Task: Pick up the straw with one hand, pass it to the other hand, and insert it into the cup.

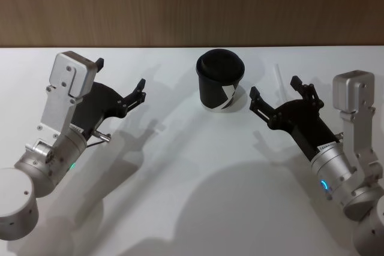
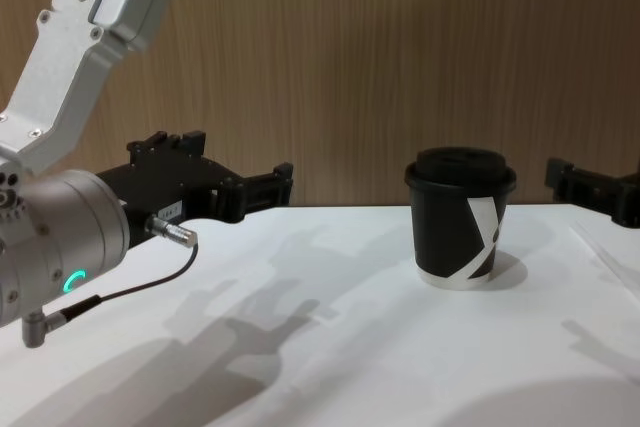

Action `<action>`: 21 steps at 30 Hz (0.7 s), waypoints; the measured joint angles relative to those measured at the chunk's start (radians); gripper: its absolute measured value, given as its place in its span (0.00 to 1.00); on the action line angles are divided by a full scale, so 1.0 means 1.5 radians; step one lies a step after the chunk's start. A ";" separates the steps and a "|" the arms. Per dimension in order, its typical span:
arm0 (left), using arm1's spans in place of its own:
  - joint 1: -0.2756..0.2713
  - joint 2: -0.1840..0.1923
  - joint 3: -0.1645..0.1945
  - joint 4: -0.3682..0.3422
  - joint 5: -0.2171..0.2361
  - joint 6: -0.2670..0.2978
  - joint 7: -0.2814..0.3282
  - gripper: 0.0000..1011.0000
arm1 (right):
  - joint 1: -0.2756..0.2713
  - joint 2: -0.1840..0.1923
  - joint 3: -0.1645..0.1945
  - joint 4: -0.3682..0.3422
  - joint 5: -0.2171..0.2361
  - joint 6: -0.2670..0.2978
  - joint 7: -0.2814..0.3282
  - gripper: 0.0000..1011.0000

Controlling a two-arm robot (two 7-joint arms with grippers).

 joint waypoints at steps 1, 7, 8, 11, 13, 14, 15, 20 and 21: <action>0.000 0.000 0.000 0.000 0.000 0.000 0.000 0.99 | 0.000 0.000 0.000 0.000 0.000 0.000 0.000 0.99; 0.000 0.000 0.000 0.000 0.000 0.000 0.000 0.99 | 0.000 0.000 0.000 0.000 0.000 0.000 0.000 0.99; 0.000 0.000 0.000 0.000 0.000 0.000 0.000 0.99 | 0.000 0.000 0.000 0.000 0.000 0.000 0.000 0.99; 0.000 0.000 0.000 0.000 0.000 0.000 0.000 0.99 | 0.000 0.000 0.000 0.000 0.000 0.000 0.000 0.99; 0.000 0.000 0.000 0.000 0.000 0.000 0.000 0.99 | 0.000 0.000 0.000 0.000 0.000 0.000 0.000 0.99; 0.000 0.000 0.000 0.000 0.000 0.000 0.000 0.99 | 0.000 0.000 0.000 0.000 0.000 0.000 0.000 0.99; 0.000 0.000 0.000 0.000 0.000 0.000 0.000 0.99 | 0.000 0.000 0.000 0.000 0.000 0.000 0.000 0.99; 0.000 0.000 0.000 0.000 0.000 0.000 0.000 0.99 | 0.000 0.000 0.000 0.000 0.000 0.000 0.000 0.99; 0.000 0.000 0.000 0.000 0.000 0.000 0.000 0.99 | 0.000 0.000 0.000 0.000 0.000 0.000 0.000 0.99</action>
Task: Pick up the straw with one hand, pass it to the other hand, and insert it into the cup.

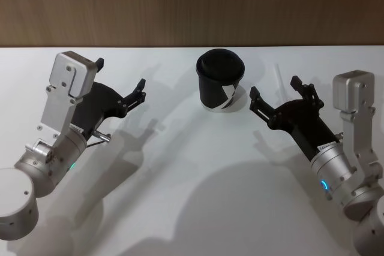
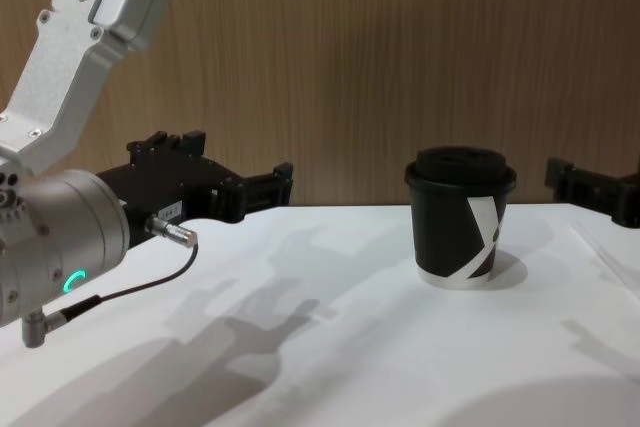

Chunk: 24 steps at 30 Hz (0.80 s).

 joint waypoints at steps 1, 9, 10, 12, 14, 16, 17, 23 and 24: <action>0.000 0.000 0.000 0.000 0.000 0.000 0.000 0.99 | 0.000 0.000 0.000 0.000 0.000 0.000 0.000 0.99; 0.000 0.000 0.000 0.000 0.000 0.000 0.000 0.99 | 0.000 0.000 0.000 0.000 0.000 0.000 0.000 0.99; 0.000 0.000 0.000 0.000 0.000 0.000 0.000 0.99 | 0.000 0.000 0.000 0.000 0.000 0.000 0.000 0.99; 0.000 0.000 0.000 0.000 0.000 0.000 0.000 0.99 | 0.000 0.000 0.000 0.000 0.000 0.000 0.000 0.99; 0.000 0.000 0.000 0.000 0.000 0.000 0.000 0.99 | 0.000 0.000 0.000 0.000 0.000 0.000 0.000 0.99; 0.000 0.000 0.000 0.000 0.000 0.000 0.000 0.99 | 0.000 0.000 0.000 0.000 0.000 0.000 0.000 0.99; 0.000 0.000 0.000 0.000 0.000 0.000 0.000 0.99 | 0.000 0.000 0.000 0.000 0.000 0.000 0.000 0.99; 0.000 0.000 0.000 0.000 0.000 0.000 0.000 0.99 | 0.000 0.000 0.000 0.000 0.000 0.000 0.000 0.99; 0.000 0.000 0.000 0.000 0.000 0.000 0.000 0.99 | 0.000 0.000 0.000 0.000 0.000 0.000 0.000 0.99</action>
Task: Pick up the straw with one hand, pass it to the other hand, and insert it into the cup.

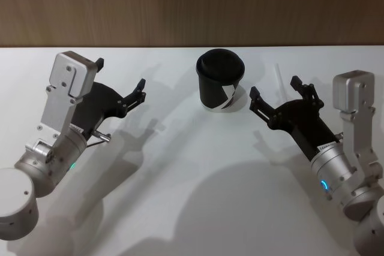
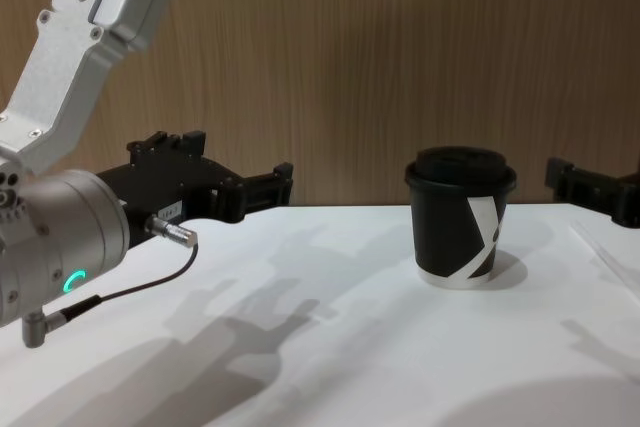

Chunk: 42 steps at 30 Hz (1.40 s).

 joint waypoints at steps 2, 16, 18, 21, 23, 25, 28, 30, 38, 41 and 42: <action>0.000 0.000 0.000 0.000 0.000 0.000 0.000 0.99 | 0.000 0.000 0.000 0.000 0.000 0.000 0.000 0.99; 0.000 0.000 0.000 0.000 0.000 0.000 0.000 0.99 | 0.000 0.000 0.000 0.000 0.000 0.000 0.000 0.99; 0.000 0.000 0.000 0.000 0.000 0.000 0.000 0.99 | 0.000 0.000 0.000 0.000 0.000 0.000 0.000 0.99; 0.000 0.000 0.000 0.000 0.000 0.000 0.000 0.99 | 0.000 0.000 0.001 0.002 0.000 0.000 0.000 0.99; 0.000 0.000 0.000 0.000 0.000 0.000 0.000 0.99 | 0.002 -0.001 0.005 0.007 0.000 0.000 0.000 0.99; 0.000 0.000 0.000 0.000 0.000 0.000 0.000 0.99 | 0.004 -0.001 0.007 0.009 0.000 0.001 0.000 0.99; 0.000 0.000 0.000 0.000 0.000 0.000 0.000 0.99 | 0.006 -0.001 0.011 0.015 0.000 0.002 -0.001 0.99; 0.000 0.000 0.000 0.000 0.000 0.000 0.000 0.99 | 0.008 -0.002 0.015 0.019 0.000 0.006 -0.003 0.99; 0.000 0.000 0.000 0.000 0.000 0.000 0.000 0.99 | 0.020 -0.004 0.025 0.039 -0.006 0.023 -0.012 0.99; 0.000 0.000 0.000 0.000 0.000 0.000 0.000 0.99 | 0.024 -0.006 0.026 0.046 -0.008 0.027 -0.014 0.99; 0.000 0.000 0.000 0.000 0.000 0.000 0.000 0.99 | 0.027 -0.008 0.026 0.051 -0.010 0.030 -0.016 0.99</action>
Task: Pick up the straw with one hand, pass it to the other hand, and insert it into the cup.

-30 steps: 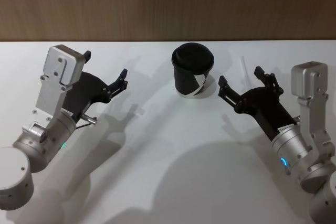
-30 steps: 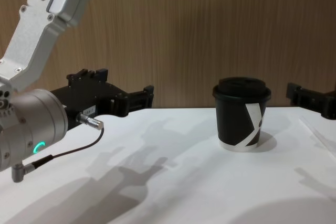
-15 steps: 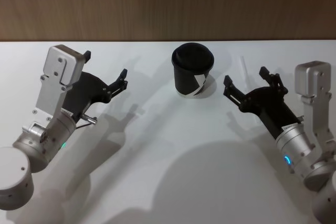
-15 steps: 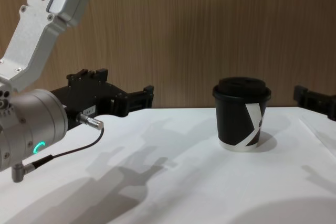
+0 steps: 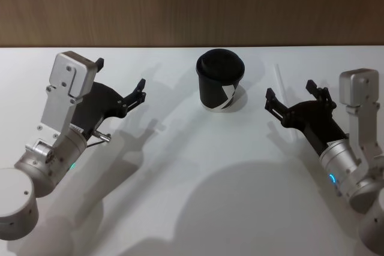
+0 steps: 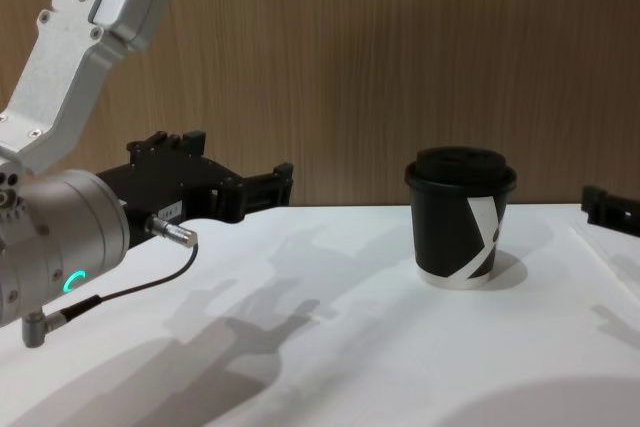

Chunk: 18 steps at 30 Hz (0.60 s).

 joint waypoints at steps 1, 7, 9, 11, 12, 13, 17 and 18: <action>0.000 0.000 0.000 0.000 0.000 0.000 0.000 0.99 | 0.003 -0.002 0.000 0.005 -0.002 0.003 -0.002 0.99; 0.000 0.000 0.000 0.000 0.000 0.000 0.000 0.99 | 0.015 -0.011 -0.003 0.023 -0.014 0.016 -0.013 0.99; 0.000 0.000 0.000 0.000 0.000 0.000 0.000 0.99 | 0.018 -0.014 -0.005 0.027 -0.018 0.020 -0.017 0.99; 0.000 0.000 0.000 0.000 0.000 0.000 0.000 0.99 | 0.022 -0.017 -0.006 0.032 -0.024 0.025 -0.022 0.99; 0.000 0.000 0.000 0.000 0.000 0.000 0.000 0.99 | 0.023 -0.018 -0.007 0.034 -0.026 0.027 -0.024 0.99; 0.000 0.000 0.000 0.000 0.000 0.000 0.000 0.99 | 0.024 -0.019 -0.007 0.035 -0.028 0.029 -0.026 0.99; 0.000 0.000 0.000 0.000 0.000 0.000 0.000 0.99 | 0.030 -0.026 -0.010 0.043 -0.037 0.038 -0.035 0.99; 0.000 0.000 0.000 0.000 0.000 0.000 0.000 0.99 | 0.031 -0.028 -0.010 0.046 -0.040 0.041 -0.038 0.99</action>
